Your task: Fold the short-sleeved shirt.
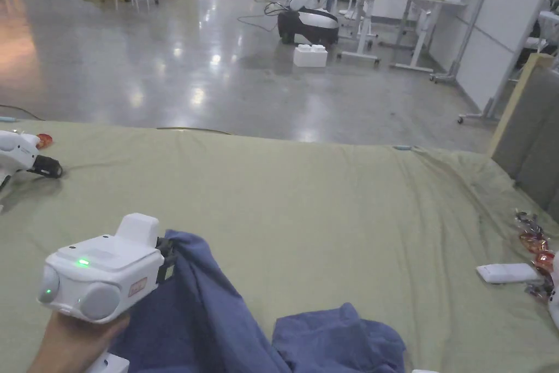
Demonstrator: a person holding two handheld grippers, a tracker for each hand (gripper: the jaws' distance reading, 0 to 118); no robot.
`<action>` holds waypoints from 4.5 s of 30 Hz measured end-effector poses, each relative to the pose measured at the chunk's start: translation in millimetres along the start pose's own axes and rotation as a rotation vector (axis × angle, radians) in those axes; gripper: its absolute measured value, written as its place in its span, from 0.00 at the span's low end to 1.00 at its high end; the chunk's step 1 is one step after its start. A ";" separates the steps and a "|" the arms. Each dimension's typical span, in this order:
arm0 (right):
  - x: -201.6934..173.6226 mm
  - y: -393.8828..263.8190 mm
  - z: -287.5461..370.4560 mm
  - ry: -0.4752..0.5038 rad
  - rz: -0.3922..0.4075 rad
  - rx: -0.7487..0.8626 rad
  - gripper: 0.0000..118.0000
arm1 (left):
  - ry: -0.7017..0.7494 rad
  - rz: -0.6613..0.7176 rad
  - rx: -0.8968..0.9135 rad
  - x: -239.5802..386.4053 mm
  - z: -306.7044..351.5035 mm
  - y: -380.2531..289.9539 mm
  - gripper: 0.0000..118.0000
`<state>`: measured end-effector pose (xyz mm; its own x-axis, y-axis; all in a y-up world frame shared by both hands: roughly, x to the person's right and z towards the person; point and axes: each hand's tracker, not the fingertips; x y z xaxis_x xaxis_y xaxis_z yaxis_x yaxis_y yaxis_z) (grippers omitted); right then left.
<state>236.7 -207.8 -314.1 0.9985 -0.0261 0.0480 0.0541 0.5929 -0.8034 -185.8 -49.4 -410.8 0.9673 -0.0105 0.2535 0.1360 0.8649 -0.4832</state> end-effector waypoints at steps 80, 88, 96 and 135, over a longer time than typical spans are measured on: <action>6.6 -7.7 193.2 -0.244 0.200 0.239 0.04 | 0.160 0.187 -0.079 -64.1 202.6 -157.0 0.00; 14.3 -67.3 133.8 -0.218 0.151 0.036 0.05 | 0.181 0.158 -0.312 -47.4 167.6 -209.0 0.01; 11.5 -67.9 137.8 -0.252 0.133 0.110 0.64 | 0.223 0.198 -0.217 -59.8 166.5 -200.8 0.71; -109.5 22.3 106.1 -0.061 0.112 0.632 0.01 | 0.167 0.314 -0.189 -135.9 -14.4 -98.6 0.00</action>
<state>127.8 -106.3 -274.3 0.9947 0.0978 0.0330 -0.0834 0.9496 -0.3021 -327.5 -140.6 -409.6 0.9875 0.1447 -0.0628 -0.1495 0.7318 -0.6649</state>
